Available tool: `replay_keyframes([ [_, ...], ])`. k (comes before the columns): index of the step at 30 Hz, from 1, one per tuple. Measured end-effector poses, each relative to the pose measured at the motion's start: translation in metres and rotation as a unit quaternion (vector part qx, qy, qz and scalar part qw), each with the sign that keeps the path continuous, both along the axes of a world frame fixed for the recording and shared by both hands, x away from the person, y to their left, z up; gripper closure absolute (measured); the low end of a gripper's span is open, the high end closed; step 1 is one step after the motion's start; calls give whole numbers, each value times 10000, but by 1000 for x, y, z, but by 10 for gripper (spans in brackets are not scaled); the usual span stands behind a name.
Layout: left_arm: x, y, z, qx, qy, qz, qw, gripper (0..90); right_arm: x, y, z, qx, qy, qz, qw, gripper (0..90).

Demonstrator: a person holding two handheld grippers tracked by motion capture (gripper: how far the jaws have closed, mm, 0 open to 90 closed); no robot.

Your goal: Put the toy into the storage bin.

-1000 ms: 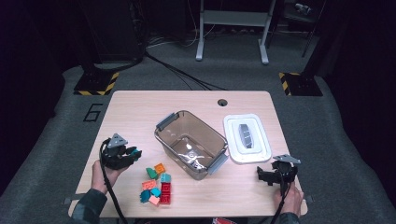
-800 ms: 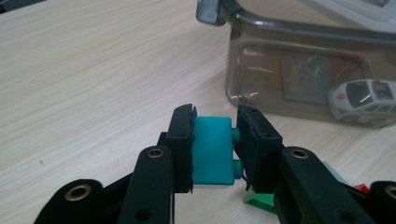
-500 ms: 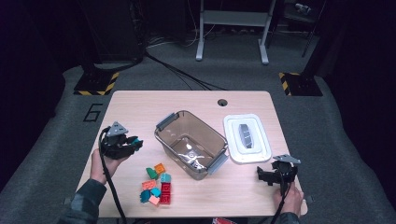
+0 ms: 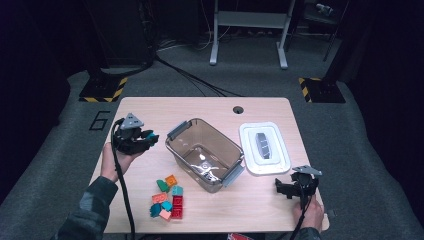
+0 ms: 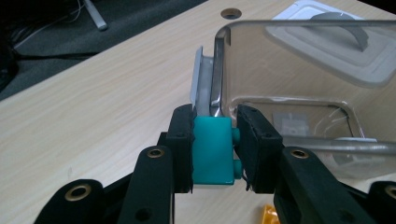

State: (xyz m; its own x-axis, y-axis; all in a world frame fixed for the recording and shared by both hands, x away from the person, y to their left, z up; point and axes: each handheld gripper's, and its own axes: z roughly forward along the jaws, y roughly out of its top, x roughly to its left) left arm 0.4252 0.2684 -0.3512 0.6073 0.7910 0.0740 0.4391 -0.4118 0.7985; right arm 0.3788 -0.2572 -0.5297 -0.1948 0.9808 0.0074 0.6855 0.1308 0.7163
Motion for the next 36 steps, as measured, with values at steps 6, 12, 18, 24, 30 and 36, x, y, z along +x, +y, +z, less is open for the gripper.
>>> replay_keyframes([
  [6, 12, -18, 5, 113, 16, -138, 9998, 676, 0, 0, 0, 0, 1, 4, 10000, 0],
  [12, 23, -39, 0, 187, 109, -256, 9994, 676, 0, 0, 0, -1, 1, 3, 10000, 0],
  [18, 30, -55, -16, 165, 284, -332, 9989, 675, 0, 0, 0, 1, 3, -1, 10000, 0],
  [24, 34, -61, -32, 262, 538, -402, 9974, 675, 0, 0, 0, 0, 1, 2, 10000, 0],
  [30, 33, -60, -38, 278, 685, -382, 9965, 675, 0, 0, 0, -3, 3, -4, 10000, 0],
  [36, 34, -59, -43, 258, 776, -357, 9960, 674, 0, 0, 0, -1, 0, 7, 10000, 0],
])
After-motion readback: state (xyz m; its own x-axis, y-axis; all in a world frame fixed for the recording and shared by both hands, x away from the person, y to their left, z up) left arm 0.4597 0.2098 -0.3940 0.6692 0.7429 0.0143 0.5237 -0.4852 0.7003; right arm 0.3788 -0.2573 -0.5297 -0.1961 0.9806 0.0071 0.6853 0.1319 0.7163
